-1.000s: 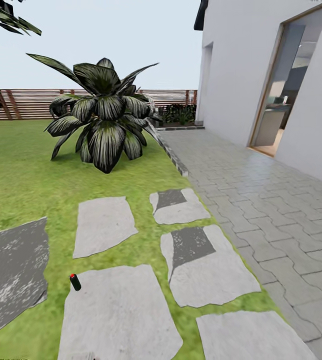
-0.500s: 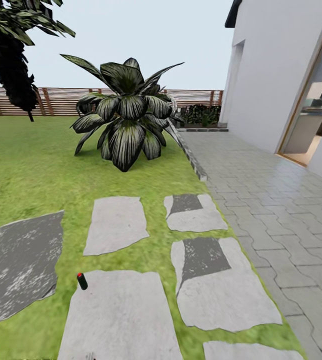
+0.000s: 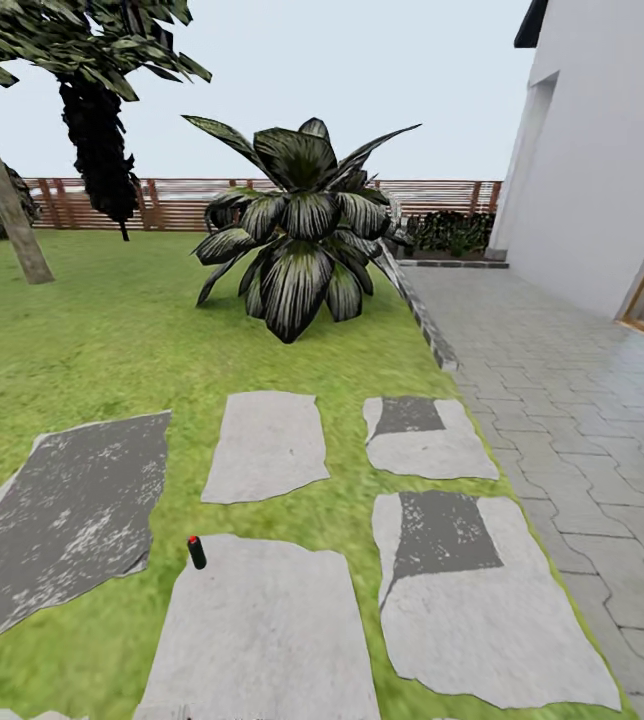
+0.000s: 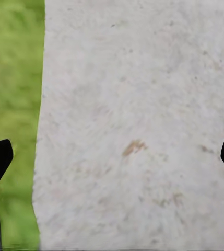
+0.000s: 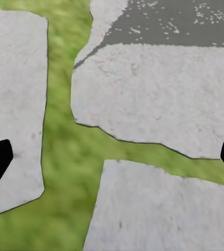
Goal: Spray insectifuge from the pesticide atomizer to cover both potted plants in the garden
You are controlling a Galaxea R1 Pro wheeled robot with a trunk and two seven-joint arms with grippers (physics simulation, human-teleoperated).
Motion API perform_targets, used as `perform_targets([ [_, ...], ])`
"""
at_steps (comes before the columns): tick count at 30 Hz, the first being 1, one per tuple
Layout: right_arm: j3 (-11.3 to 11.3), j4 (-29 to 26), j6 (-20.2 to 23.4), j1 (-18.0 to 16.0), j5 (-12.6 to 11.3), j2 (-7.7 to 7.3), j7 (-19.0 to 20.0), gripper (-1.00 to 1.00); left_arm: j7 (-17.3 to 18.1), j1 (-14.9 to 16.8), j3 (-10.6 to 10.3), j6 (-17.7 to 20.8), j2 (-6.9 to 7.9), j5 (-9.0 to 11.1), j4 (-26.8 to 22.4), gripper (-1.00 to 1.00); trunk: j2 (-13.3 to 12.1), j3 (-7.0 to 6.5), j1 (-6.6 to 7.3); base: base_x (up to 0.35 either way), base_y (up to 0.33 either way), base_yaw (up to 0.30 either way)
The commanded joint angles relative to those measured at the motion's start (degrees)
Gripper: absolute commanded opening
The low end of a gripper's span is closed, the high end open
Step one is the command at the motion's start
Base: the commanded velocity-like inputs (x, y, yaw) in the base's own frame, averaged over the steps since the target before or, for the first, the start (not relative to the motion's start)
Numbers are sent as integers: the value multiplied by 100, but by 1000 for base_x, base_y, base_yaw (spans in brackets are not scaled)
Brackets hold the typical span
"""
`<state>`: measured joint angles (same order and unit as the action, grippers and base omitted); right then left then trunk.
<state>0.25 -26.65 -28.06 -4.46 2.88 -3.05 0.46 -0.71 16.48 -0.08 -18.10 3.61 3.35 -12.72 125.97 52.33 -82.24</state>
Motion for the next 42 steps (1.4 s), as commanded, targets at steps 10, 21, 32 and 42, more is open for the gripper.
perform_targets([
  [10,1,2,-15,-2,29,-2,-2,100,1,4,0,-19,5,33,3,100,2,5,1,3,0,277],
  [21,1,2,-15,-1,29,-2,-2,100,1,4,0,-18,1,35,-3,100,2,5,1,190,-123,277],
  [32,1,2,-15,-2,29,-2,-2,100,1,4,0,-18,0,35,-3,100,2,5,1,203,-214,277],
  [42,1,-1,-15,-2,29,-2,-2,100,1,4,0,-18,7,35,-3,100,2,5,1,182,-230,254],
])
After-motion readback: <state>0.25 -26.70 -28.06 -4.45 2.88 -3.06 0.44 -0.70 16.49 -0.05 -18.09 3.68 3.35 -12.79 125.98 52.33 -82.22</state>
